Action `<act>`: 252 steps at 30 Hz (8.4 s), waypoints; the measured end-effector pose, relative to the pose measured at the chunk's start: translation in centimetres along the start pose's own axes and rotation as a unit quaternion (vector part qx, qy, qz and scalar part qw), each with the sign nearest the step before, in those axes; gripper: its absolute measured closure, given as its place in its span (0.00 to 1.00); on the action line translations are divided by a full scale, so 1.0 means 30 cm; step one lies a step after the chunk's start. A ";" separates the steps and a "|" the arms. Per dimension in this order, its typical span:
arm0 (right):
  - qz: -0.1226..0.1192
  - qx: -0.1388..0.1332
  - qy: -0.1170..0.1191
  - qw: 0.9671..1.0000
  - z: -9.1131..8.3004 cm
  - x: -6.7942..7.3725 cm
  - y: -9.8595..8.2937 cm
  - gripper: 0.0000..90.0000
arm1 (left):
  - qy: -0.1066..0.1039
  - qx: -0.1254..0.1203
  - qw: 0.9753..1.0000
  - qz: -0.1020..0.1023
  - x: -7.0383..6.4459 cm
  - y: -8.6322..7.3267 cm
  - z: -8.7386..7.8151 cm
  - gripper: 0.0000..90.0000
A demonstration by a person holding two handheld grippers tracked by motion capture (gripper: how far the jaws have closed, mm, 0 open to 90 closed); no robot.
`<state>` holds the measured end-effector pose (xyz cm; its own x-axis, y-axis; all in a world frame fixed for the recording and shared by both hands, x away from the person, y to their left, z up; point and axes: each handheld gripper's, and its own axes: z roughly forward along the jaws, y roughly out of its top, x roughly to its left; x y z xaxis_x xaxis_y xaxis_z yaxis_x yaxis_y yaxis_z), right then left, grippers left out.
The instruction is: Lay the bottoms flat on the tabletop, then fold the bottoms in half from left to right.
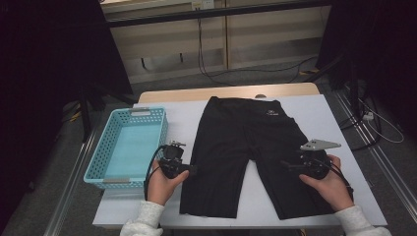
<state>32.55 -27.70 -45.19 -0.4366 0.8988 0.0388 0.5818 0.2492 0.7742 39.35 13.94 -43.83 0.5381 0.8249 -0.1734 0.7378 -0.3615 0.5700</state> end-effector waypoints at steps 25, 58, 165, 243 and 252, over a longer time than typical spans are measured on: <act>0.070 0.019 -0.116 0.991 0.234 -0.299 0.156 0.56 | 0.003 -0.009 1.000 0.016 -0.002 0.014 0.007 0.18; 0.090 0.026 -0.100 0.991 0.147 -0.334 0.087 0.82 | -0.001 -0.006 1.000 0.025 -0.028 0.022 0.007 0.18; -0.021 0.007 0.021 1.000 -0.114 0.027 -0.083 0.63 | 0.000 -0.022 0.999 0.026 -0.033 0.040 -0.010 0.17; -0.010 -0.045 0.031 0.998 0.019 0.084 0.035 0.23 | -0.046 -0.031 0.998 -0.031 -0.077 0.027 -0.001 0.99; -0.010 -0.044 0.031 0.998 0.056 0.099 0.064 0.22 | -0.062 -0.042 0.997 -0.014 -0.122 0.040 -0.004 0.99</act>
<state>33.53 -23.95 -44.65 -0.4919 0.8686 0.0596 0.5111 0.2326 0.8274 38.22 10.55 -42.41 0.5679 0.7723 -0.2845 0.7189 -0.2972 0.6283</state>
